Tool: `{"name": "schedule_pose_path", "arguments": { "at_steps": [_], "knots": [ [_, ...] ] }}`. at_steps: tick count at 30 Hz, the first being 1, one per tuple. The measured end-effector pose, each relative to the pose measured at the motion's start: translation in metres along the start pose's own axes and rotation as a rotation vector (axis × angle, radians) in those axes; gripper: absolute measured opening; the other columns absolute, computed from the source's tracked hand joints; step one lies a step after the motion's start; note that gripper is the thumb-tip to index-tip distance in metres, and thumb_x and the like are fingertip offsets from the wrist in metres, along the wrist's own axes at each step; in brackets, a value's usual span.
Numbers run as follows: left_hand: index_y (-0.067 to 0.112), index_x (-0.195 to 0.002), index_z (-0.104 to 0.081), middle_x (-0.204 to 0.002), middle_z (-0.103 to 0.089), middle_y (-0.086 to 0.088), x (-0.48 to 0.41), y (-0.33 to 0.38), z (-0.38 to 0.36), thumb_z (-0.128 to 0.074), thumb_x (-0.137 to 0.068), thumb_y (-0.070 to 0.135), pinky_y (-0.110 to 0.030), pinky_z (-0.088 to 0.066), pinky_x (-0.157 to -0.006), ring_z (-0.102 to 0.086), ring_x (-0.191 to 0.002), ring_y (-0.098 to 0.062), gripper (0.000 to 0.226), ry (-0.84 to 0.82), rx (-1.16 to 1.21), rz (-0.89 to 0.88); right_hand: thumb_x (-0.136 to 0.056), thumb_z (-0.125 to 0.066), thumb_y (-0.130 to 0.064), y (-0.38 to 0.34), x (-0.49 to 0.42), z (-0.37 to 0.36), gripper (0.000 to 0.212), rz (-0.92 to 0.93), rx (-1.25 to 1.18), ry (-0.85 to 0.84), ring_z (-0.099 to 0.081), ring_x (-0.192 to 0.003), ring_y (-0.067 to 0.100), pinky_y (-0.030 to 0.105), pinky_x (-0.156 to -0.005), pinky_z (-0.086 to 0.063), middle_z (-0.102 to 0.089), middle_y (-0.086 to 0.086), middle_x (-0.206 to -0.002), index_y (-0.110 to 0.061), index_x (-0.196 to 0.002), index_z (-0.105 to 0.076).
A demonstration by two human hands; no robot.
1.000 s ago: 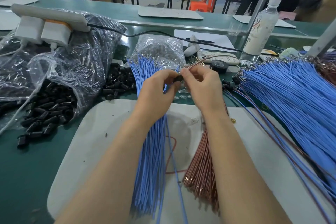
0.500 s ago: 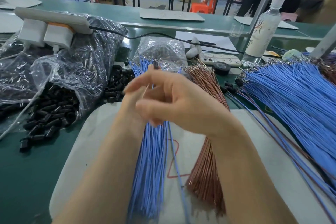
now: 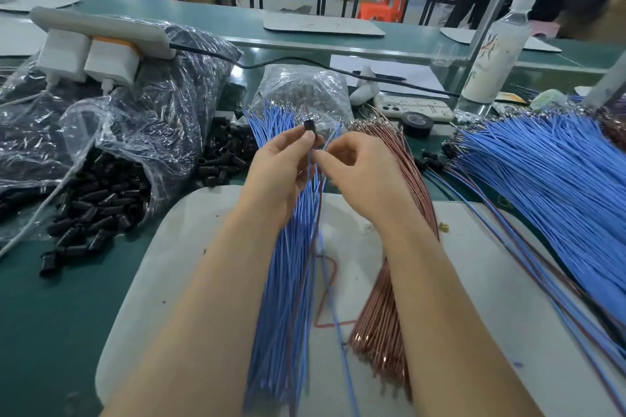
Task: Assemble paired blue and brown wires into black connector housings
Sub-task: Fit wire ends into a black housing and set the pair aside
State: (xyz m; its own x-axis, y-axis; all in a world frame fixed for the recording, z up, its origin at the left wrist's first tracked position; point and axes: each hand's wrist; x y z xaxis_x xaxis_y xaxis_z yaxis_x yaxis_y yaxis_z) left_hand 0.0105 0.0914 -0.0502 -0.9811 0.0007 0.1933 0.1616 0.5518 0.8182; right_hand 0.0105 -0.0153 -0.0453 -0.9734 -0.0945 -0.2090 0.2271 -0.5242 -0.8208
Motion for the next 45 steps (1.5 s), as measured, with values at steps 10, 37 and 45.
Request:
{"name": "schedule_pose_path", "arguments": {
  "at_steps": [10, 37, 45],
  "knots": [
    [0.022, -0.082, -0.053, -0.055, -0.062, 0.017, 0.002, -0.003, 0.001, -0.047, -0.096, 0.011, -0.007, -0.042, -0.054, -0.056, -0.05, 0.009, 0.019, -0.041, -0.198, -0.165, -0.087, -0.067, -0.016, 0.02, -0.007, -0.011, 0.017, -0.138, -0.051, -0.062, -0.063, -0.062, 0.014, 0.035, -0.074, -0.055, -0.069, 0.004, -0.068, -0.017, -0.07, -0.066],
    [-0.009, -0.12, -0.054, -0.078, -0.057, 0.002, -0.006, -0.009, 0.004, -0.048, -0.095, 0.005, -0.003, -0.043, -0.056, -0.056, -0.054, 0.012, 0.029, 0.091, -0.275, -0.342, -0.092, -0.058, -0.004, 0.014, 0.002, -0.014, 0.015, -0.227, -0.248, -0.352, -0.062, -0.057, 0.013, 0.019, -0.061, -0.055, -0.064, 0.01, -0.069, -0.005, -0.077, -0.061],
    [0.026, -0.098, -0.063, -0.091, -0.065, -0.001, -0.016, -0.012, 0.011, -0.052, -0.095, 0.007, -0.008, -0.046, -0.068, -0.06, -0.076, -0.001, 0.022, 0.097, -0.394, -0.448, -0.093, -0.058, -0.015, 0.017, -0.003, 0.001, 0.014, -0.186, -0.115, -0.198, -0.064, -0.061, 0.013, 0.023, -0.062, -0.056, -0.069, 0.007, -0.076, -0.011, -0.083, -0.067]
  ]
}}
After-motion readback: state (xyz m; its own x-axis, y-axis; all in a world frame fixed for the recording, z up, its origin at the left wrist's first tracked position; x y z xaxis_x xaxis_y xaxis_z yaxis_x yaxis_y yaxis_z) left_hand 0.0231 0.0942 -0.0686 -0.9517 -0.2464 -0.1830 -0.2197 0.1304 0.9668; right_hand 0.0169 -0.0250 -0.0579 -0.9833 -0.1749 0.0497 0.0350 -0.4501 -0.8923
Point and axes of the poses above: each hand's wrist, its own x-axis away from the middle knuckle, its own z-axis out of the back of the hand, y = z × x
